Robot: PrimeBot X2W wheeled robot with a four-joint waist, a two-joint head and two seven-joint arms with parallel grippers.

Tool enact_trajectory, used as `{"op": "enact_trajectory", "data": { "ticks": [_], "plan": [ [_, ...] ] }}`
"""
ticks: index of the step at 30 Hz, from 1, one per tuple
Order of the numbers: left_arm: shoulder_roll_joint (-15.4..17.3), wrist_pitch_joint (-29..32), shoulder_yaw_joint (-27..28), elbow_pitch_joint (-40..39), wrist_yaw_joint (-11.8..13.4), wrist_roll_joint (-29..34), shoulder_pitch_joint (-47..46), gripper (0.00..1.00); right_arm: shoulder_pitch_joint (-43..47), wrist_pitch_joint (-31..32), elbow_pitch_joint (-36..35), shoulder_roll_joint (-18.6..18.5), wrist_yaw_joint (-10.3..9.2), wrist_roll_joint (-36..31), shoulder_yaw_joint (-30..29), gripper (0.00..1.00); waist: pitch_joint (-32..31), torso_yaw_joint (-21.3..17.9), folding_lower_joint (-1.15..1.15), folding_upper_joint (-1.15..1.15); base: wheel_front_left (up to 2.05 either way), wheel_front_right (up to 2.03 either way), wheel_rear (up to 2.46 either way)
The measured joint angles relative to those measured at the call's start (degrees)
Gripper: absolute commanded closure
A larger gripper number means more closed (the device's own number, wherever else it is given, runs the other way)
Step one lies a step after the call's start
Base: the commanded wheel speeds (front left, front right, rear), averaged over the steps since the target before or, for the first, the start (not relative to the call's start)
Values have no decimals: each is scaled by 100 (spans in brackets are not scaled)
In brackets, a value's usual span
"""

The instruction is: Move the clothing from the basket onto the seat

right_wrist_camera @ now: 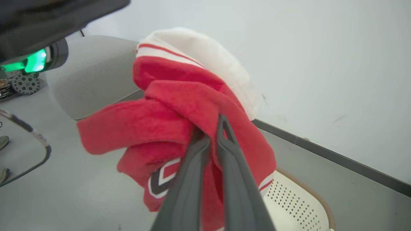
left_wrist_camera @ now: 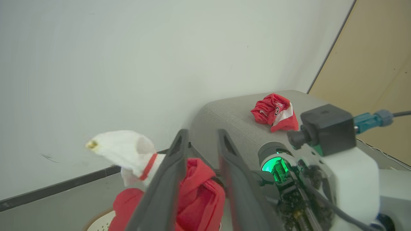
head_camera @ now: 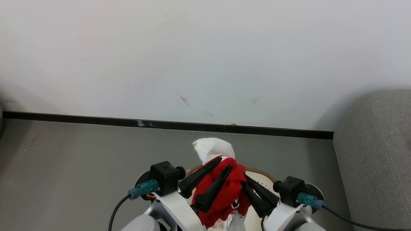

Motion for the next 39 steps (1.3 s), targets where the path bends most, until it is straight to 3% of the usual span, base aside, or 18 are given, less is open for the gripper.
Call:
{"op": "enact_trajectory", "data": {
  "ticks": [2, 3, 39],
  "plan": [
    [3, -1, 9, -7, 8, 0, 24, 14, 5, 0, 7, -2, 0, 1, -14, 100, -13, 0, 0, 0, 0, 0, 0],
    [8, -3, 13, -14, 16, 0, 38, 0, 11, 0, 5, -2, 0, 1, -24, 100, -18, -1, 0, 0, 0, 0, 0],
    [335, -755, -20, -119, -82, 205, 469, 0, 143, 0, -240, -203, 0, -138, -567, 100, -22, -291, 0, 0, 0, 0, 0]
  ]
}}
